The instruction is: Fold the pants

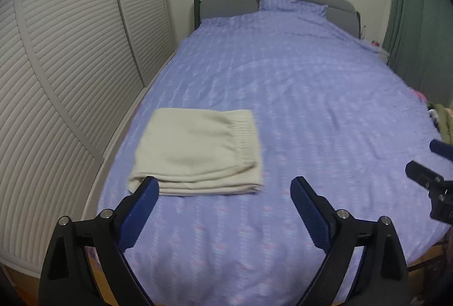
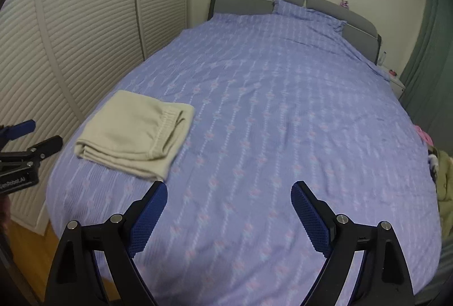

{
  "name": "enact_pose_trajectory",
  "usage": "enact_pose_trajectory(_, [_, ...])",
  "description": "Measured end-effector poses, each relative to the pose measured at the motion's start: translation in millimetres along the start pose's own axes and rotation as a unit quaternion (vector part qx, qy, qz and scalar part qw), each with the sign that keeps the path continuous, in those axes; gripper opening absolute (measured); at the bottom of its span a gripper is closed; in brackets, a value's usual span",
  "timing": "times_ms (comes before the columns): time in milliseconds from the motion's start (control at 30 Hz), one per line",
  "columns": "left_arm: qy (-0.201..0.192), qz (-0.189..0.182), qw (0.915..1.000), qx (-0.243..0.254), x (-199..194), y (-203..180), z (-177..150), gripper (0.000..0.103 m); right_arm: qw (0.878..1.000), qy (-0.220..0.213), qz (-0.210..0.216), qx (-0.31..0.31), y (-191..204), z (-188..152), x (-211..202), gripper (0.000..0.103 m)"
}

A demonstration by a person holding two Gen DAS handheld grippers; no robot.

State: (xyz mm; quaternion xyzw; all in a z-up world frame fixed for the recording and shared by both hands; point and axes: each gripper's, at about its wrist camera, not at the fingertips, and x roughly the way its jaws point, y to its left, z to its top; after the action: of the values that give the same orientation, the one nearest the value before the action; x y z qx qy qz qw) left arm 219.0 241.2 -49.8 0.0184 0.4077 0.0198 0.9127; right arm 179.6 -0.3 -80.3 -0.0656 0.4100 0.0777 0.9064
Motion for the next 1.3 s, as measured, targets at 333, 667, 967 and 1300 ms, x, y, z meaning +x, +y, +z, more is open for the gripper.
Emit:
enact_pose_trajectory(333, [-0.019,0.002,0.9996,-0.022,-86.6,-83.3,-45.5,0.102,0.998,-0.036,0.008,0.047,-82.3,-71.1,-101.5,0.09])
enact_pose_trajectory(667, [-0.051,-0.012,0.9983,0.024,-158.7,-163.5,-74.0,0.103,0.997,-0.051,0.001,0.065,-141.5,-122.0,-172.0,0.09])
enact_pose_trajectory(967, [-0.064,-0.03,0.9967,0.04,-186.6,-183.7,-81.9,0.103,0.993,-0.081,-0.019,0.085,-164.6,-142.7,-214.8,0.09])
enact_pose_trajectory(1300, [-0.062,-0.039,0.9963,0.045,-209.2,-191.1,-87.5,0.103,0.991,-0.088,-0.033,0.095,-168.9,-153.3,-236.2,0.09])
